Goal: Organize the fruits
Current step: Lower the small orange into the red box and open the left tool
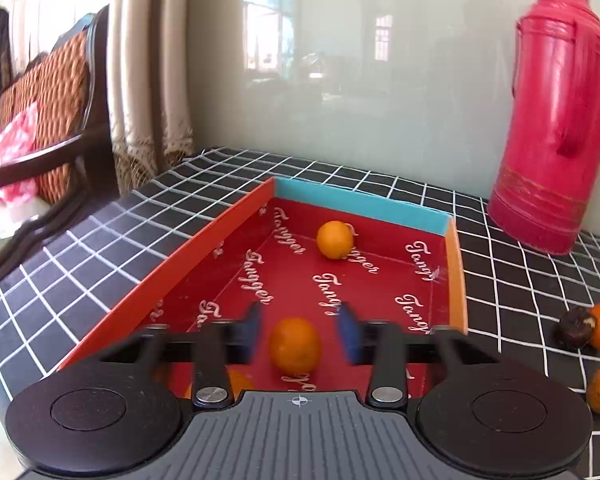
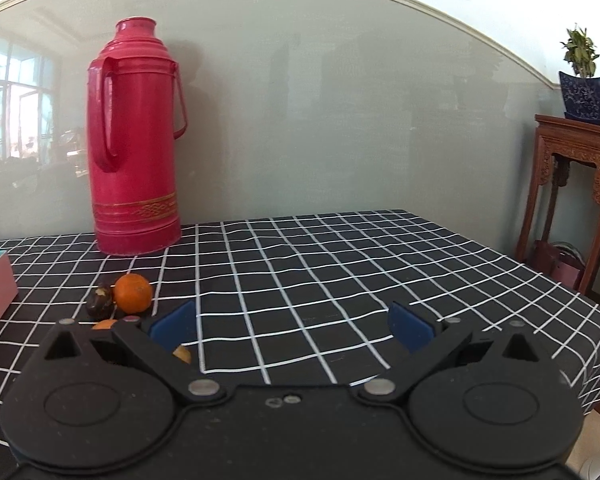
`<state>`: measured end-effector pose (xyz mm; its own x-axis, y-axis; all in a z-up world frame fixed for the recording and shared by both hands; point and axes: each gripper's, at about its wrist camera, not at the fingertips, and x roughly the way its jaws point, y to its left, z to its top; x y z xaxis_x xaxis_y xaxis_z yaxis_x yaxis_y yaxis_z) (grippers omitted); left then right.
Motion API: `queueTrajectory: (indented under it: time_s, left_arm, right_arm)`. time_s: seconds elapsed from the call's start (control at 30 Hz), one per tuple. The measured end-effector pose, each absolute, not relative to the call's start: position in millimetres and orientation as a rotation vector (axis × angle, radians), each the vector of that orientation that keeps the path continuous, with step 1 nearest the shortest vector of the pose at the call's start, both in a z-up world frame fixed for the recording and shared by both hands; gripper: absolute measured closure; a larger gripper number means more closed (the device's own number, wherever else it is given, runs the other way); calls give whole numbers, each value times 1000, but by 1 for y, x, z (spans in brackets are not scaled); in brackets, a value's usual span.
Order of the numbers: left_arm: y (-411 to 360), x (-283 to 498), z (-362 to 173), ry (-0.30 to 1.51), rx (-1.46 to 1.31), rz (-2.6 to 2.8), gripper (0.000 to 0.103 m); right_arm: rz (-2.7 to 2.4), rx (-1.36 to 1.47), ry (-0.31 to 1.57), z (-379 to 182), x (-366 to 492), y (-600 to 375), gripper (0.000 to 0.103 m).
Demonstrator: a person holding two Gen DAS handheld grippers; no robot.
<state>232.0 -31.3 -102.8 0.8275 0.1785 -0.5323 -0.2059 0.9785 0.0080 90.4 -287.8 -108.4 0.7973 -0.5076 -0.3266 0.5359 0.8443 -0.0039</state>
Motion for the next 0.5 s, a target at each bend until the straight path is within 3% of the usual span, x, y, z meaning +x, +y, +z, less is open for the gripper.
queueTrajectory:
  time_s: [0.07, 0.17, 0.23, 0.5]
  left_arm:
    - [-31, 224, -97, 511, -49, 220, 9]
    - [-29, 210, -87, 447, -25, 191, 8]
    - [-26, 206, -80, 440, -19, 163, 8]
    - [11, 174, -67, 397, -49, 151, 8]
  right_arm:
    - [-520, 88, 326, -110, 92, -284, 6]
    - [-440, 86, 355, -113, 101, -278, 15]
    - [-396, 89, 386, -116, 108, -275, 39]
    - [-326, 162, 477, -125, 133, -274, 70]
